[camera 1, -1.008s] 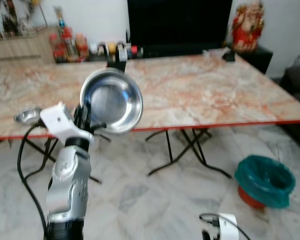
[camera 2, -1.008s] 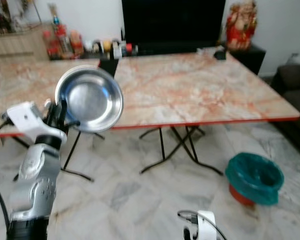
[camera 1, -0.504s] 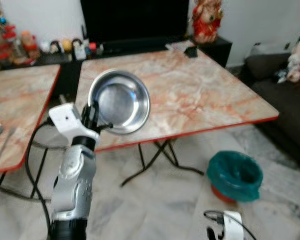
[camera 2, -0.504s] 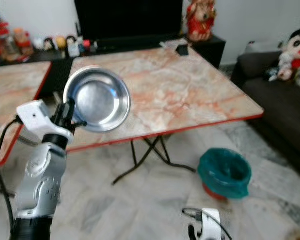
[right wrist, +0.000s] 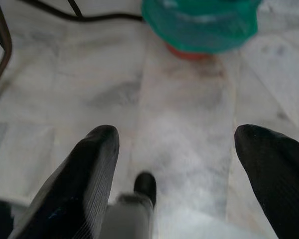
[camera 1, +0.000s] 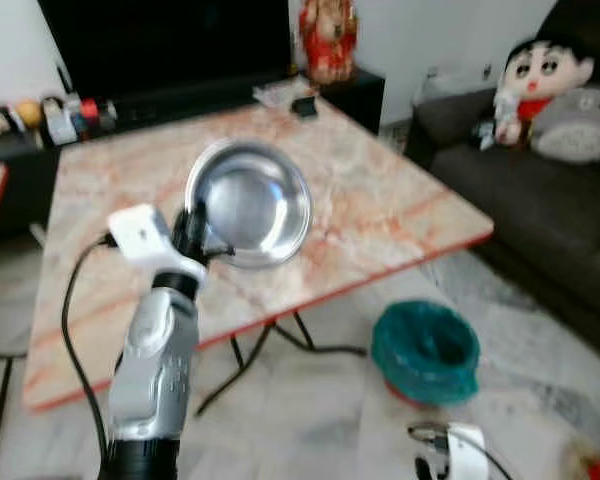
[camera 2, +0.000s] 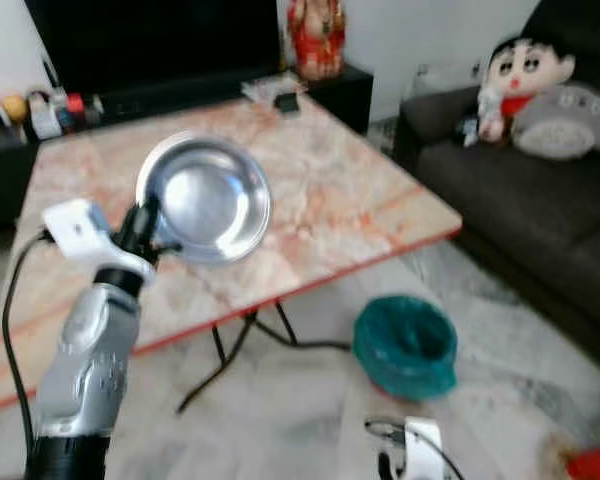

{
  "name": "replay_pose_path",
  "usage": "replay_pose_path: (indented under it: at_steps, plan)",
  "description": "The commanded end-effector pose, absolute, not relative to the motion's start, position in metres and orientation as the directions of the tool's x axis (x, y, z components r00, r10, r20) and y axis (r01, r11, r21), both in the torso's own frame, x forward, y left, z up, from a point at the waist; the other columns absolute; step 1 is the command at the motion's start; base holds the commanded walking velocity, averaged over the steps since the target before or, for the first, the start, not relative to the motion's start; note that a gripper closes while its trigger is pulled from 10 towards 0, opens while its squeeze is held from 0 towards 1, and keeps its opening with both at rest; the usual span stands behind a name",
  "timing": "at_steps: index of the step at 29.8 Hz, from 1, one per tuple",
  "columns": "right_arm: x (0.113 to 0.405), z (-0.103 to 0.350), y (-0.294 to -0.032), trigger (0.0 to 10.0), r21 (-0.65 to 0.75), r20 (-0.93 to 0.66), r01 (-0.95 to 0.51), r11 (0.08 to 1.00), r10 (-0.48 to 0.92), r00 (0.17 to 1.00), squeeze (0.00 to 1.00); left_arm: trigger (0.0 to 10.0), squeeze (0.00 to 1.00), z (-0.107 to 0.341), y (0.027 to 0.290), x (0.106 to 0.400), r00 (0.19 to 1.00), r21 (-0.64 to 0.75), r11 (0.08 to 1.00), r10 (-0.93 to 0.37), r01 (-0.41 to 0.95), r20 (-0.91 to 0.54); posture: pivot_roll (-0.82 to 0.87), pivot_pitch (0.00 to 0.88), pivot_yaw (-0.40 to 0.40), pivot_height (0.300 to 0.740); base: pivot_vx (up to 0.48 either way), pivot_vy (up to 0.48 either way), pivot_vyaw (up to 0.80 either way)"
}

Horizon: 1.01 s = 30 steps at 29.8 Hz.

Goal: Setting the table

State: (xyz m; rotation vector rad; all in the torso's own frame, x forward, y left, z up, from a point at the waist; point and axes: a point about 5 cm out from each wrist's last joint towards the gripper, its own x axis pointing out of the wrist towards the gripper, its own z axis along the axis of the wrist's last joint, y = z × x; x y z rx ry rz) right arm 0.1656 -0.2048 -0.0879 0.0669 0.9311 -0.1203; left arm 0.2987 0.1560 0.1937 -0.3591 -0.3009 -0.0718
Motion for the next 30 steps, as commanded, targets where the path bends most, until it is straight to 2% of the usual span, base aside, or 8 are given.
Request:
replay_pose_path:
  at_steps: [1, 11, 20, 27, 30]
  plan:
    - [0.17, -0.088, -0.194, 10.0, 0.026, -0.802, 0.109, 0.994, -0.045, 0.596, 0.0, 10.0, 0.0, 0.199, 0.164, 0.297, 0.947, -0.33, 0.937, -0.001, 0.113, 0.321, 0.12, 0.0, 0.034, 0.74, 0.442, 0.0, 0.0]
    - [0.169, -0.089, -0.191, 10.0, 0.026, -0.807, 0.084, 0.996, -0.029, 0.591, 0.0, 10.0, 0.0, 0.194, 0.158, 0.296, 0.954, -0.318, 0.937, -0.048, 0.146, 0.296, 0.12, 0.0, 0.033, 0.74, 0.376, 0.0, 0.0]
    - [0.171, -0.088, -0.19, 10.0, 0.025, -0.803, 0.082, 0.996, -0.029, 0.595, 0.0, 10.0, 0.0, 0.191, 0.157, 0.295, 0.958, -0.316, 0.935, -0.073, 0.163, 0.277, 0.12, 0.0, 0.035, 0.74, 0.0, 0.0, 0.0]
    - [0.169, -0.089, -0.188, 10.0, 0.025, -0.806, 0.086, 0.996, -0.031, 0.592, 0.0, 10.0, 0.0, 0.189, 0.137, 0.298, 0.95, -0.337, 0.898, -0.213, 0.282, 0.228, 0.11, 0.0, 0.045, 0.74, 0.0, 0.0, 0.0]
    - [0.169, -0.089, -0.187, 10.0, 0.029, -0.804, 0.094, 0.995, -0.032, 0.593, 0.0, 10.0, 0.0, 0.177, 0.127, 0.305, 0.964, -0.291, 0.92, -0.237, 0.262, 0.117, 0.11, 0.0, 0.046, 0.74, 0.0, 0.0, 0.0]
